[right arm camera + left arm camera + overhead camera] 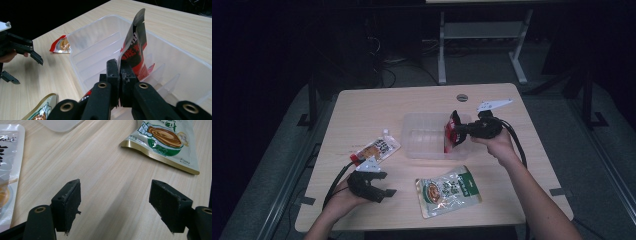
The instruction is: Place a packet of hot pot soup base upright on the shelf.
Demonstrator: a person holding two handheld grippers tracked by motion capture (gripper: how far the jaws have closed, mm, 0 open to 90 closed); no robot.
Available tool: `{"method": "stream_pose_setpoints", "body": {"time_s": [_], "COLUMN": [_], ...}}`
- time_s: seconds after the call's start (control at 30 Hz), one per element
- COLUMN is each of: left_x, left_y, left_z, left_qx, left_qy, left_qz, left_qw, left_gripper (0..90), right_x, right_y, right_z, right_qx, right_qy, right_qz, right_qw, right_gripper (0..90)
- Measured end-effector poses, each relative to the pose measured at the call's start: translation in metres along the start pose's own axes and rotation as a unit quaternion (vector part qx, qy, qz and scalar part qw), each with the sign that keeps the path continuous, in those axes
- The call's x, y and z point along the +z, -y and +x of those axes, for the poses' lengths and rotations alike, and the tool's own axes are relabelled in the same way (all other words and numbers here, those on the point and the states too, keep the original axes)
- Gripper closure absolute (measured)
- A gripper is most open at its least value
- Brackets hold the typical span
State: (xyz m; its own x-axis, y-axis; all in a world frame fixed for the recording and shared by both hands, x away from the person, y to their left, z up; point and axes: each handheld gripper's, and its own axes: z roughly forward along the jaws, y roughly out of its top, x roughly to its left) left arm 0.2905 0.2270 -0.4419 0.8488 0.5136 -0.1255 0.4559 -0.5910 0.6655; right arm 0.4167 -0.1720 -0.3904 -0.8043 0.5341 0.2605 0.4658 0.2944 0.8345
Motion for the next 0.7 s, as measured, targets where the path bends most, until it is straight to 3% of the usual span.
{"method": "stream_pose_setpoints", "body": {"time_s": [0.17, 0.3, 0.53, 0.7], "left_x": [0.0, 0.0, 0.0, -0.001], "left_y": [0.0, 0.001, 0.001, 0.001], "left_z": [-0.001, -0.001, -0.001, 0.0], "left_qx": [-0.003, -0.003, -0.007, -0.008], "left_qy": [0.002, 0.002, 0.004, 0.004], "left_qz": [0.0, 0.001, 0.0, -0.001], "left_qw": [1.0, 1.0, 1.0, 1.0], "left_gripper": [25.1, 25.1, 25.1, 25.0], "right_x": [0.0, -0.003, -0.017, -0.028], "right_y": [0.0, -0.002, -0.004, -0.004], "right_z": [0.0, 0.001, 0.0, 0.003], "right_qx": [0.0, 0.006, 0.014, 0.006], "right_qy": [0.001, 0.005, 0.01, 0.014], "right_qz": [0.0, -0.006, -0.019, -0.022], "right_qw": [1.0, 0.9999, 0.9997, 0.9996], "right_gripper": [82.1, 73.5, 64.9, 56.7]}}
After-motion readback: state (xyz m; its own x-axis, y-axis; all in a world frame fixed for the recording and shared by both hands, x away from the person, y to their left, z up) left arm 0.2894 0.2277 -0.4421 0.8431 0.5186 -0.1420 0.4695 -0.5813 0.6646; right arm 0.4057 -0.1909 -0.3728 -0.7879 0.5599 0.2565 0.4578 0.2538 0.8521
